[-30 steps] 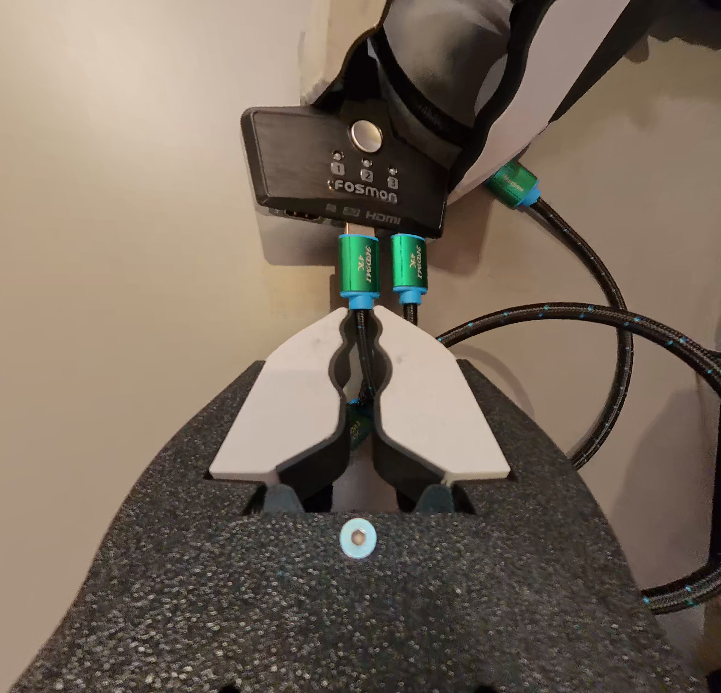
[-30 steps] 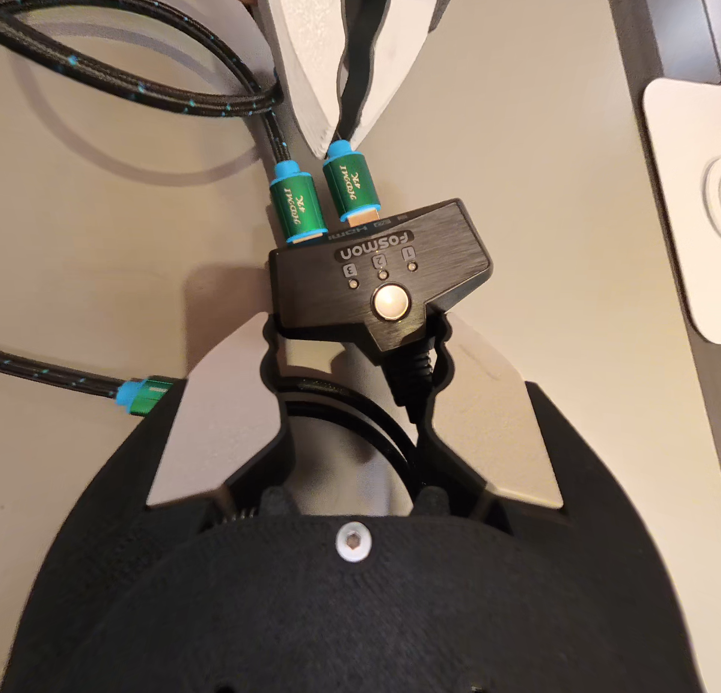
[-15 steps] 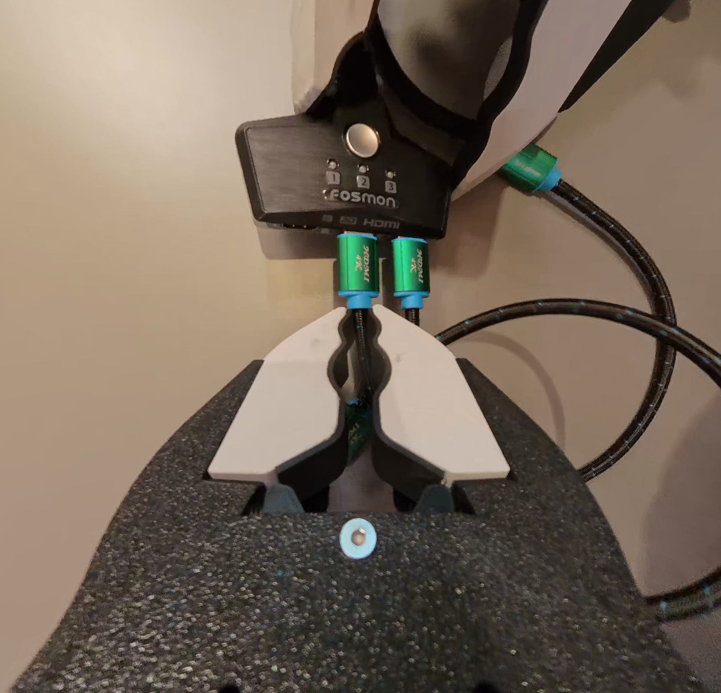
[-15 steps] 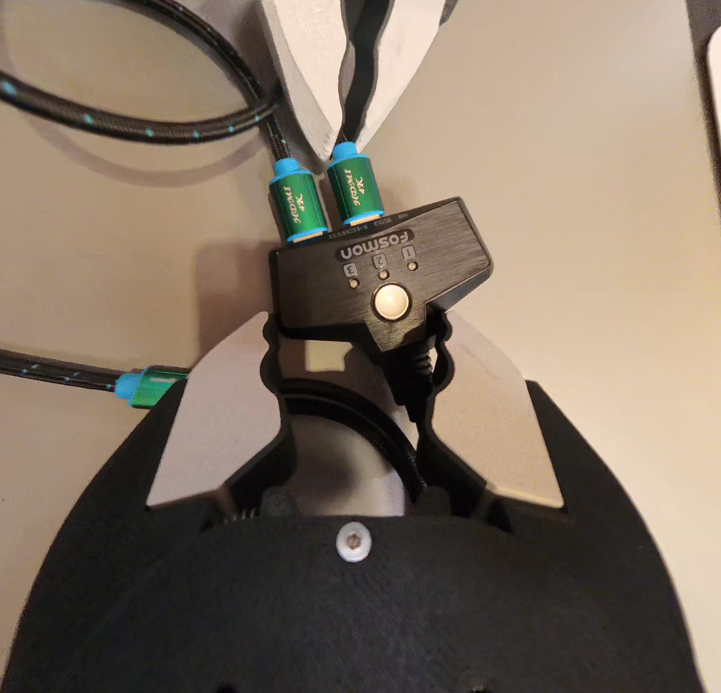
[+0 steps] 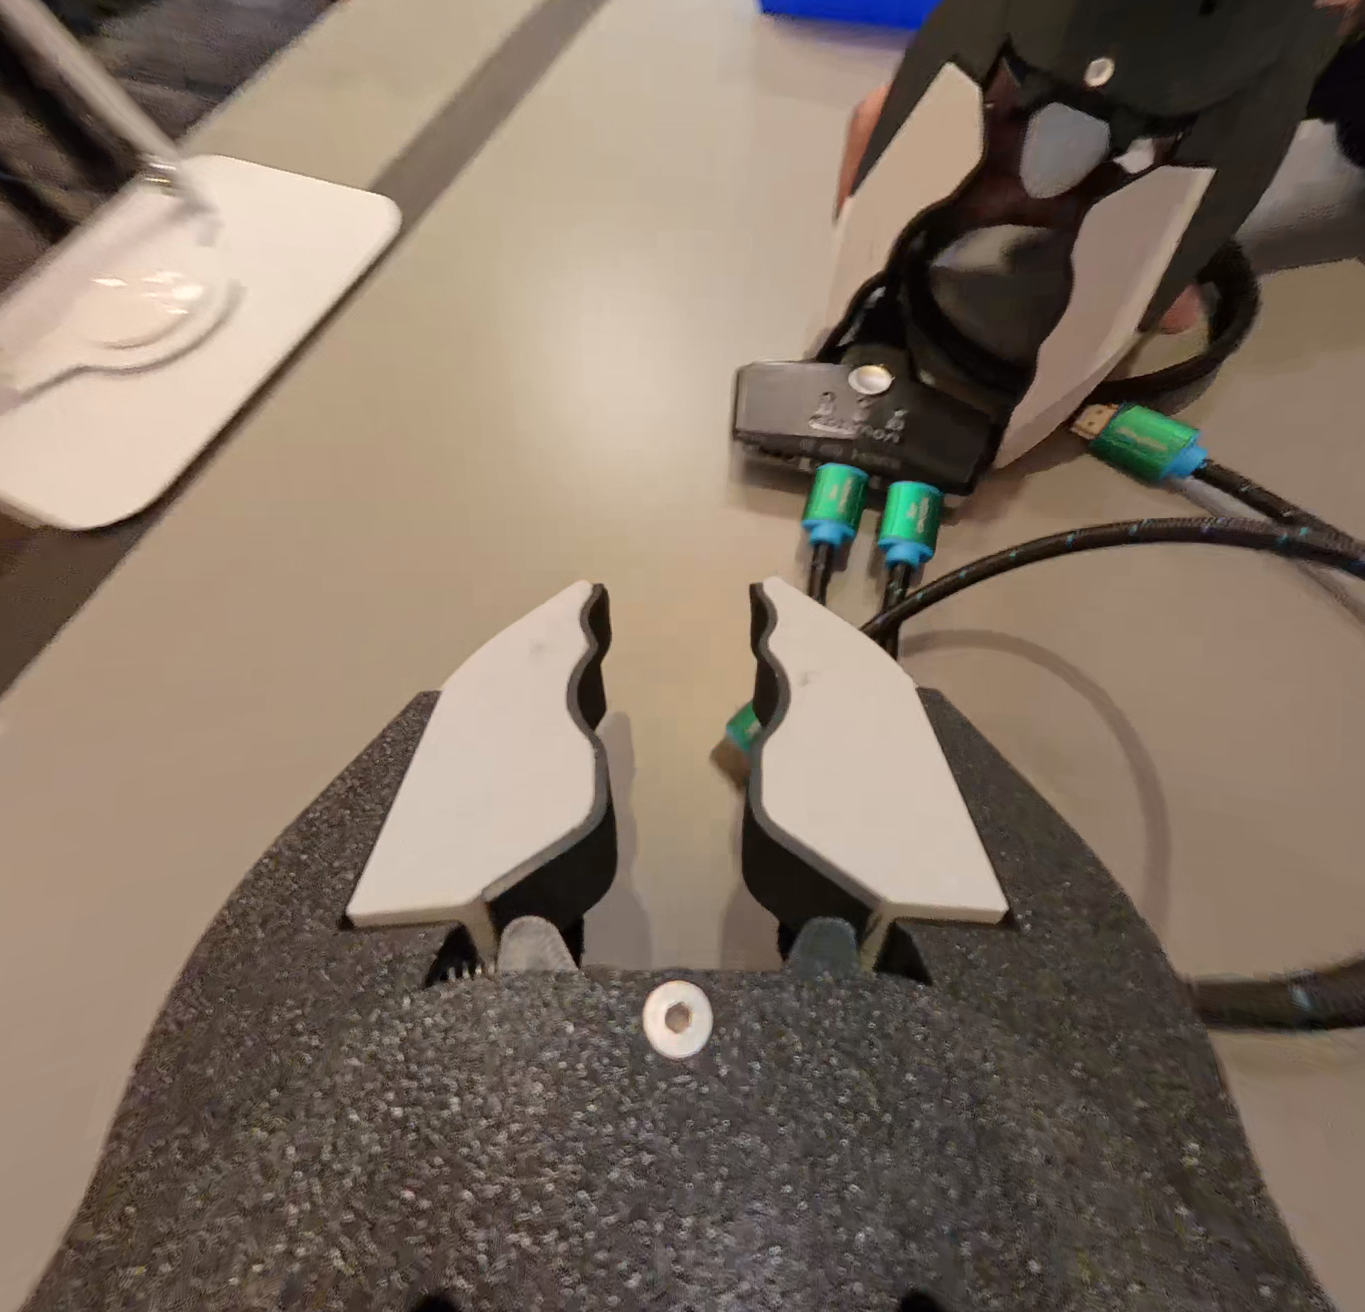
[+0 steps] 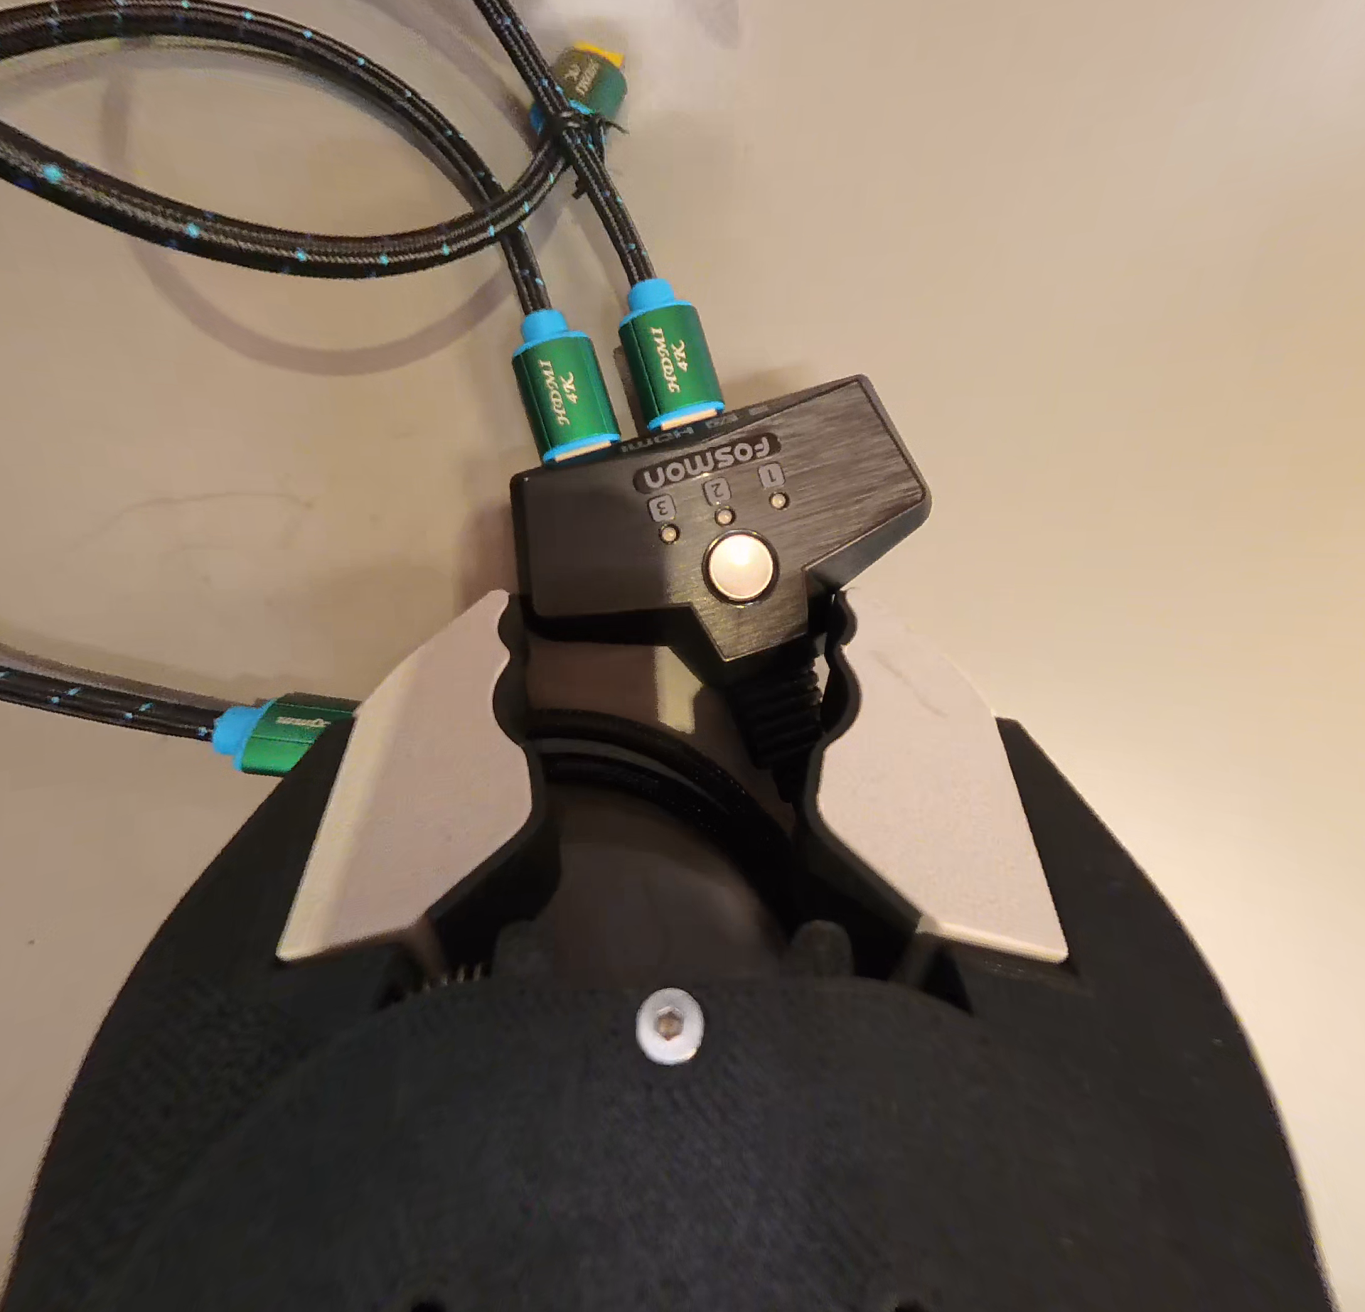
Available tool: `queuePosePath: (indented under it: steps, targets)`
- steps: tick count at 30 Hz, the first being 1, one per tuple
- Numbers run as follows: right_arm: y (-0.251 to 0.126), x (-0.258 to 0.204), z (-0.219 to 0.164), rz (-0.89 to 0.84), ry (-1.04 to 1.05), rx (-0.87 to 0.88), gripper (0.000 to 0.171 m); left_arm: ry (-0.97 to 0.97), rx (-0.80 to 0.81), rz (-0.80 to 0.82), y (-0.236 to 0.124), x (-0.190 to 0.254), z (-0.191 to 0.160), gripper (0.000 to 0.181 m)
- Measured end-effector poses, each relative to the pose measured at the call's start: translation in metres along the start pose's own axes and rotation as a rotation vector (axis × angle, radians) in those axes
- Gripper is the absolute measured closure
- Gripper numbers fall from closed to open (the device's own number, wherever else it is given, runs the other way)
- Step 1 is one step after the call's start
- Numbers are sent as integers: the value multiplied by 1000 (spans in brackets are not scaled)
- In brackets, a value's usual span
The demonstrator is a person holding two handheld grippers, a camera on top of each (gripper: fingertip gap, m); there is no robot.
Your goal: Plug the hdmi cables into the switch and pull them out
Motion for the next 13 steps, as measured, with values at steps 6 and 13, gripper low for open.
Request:
queuePosePath:
  steps: [6,13]
  targets:
    - [0,0,0,2,2,2,93,-54,6,371,-94,2,-33,150]
    - [1,1,0,7,5,-1,92,-337,-159,703,-248,-7,-103,154]
Point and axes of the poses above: each gripper's, where its closed fingertips meet, y out along the fingers, z out of its top, x = y × z across the jaws, the point moved 5 cm from there along -y, back along the fingers, and after that the axes turned 12 degrees about y, right-handed, at the moved point
